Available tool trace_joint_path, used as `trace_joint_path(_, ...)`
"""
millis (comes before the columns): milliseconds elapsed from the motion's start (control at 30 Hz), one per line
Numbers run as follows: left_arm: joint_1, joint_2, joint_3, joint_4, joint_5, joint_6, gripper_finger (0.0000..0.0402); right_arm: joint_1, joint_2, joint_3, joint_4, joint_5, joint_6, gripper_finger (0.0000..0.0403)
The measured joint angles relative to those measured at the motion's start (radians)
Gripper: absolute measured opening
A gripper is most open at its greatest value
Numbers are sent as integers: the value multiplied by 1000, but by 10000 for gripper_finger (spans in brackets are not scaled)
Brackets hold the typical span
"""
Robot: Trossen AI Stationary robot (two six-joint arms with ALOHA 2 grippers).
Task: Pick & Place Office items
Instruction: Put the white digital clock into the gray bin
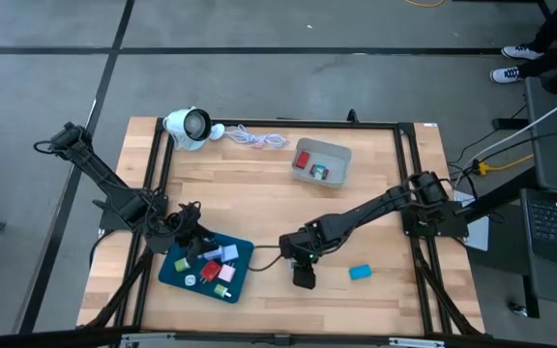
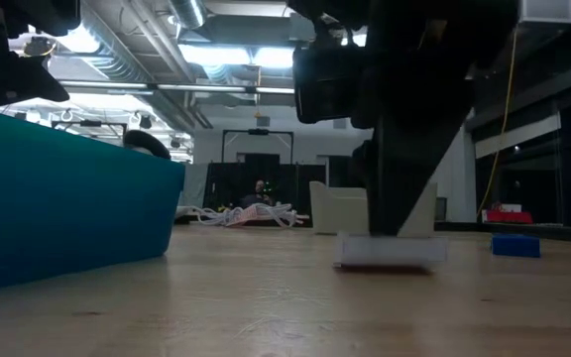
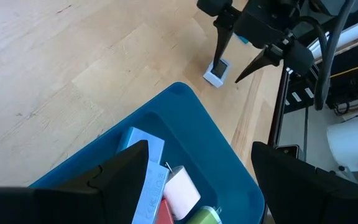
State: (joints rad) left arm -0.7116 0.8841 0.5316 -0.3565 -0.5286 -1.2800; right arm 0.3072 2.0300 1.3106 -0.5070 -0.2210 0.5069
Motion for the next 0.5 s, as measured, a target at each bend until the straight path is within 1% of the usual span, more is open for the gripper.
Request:
trace_joint_path(167, 0, 0, 0, -1, -1, -5, 281, -42, 26, -3, 6, 80, -33, 240)
trace_joint_path(333, 0, 1, 0, -3, 1, -15, 281, -73, 39, -1, 15, 21, -27, 240)
trace_joint_path(500, 0, 1, 0, -4, 1, -19, 281, -88, 39, -2, 21, 10, -18, 230)
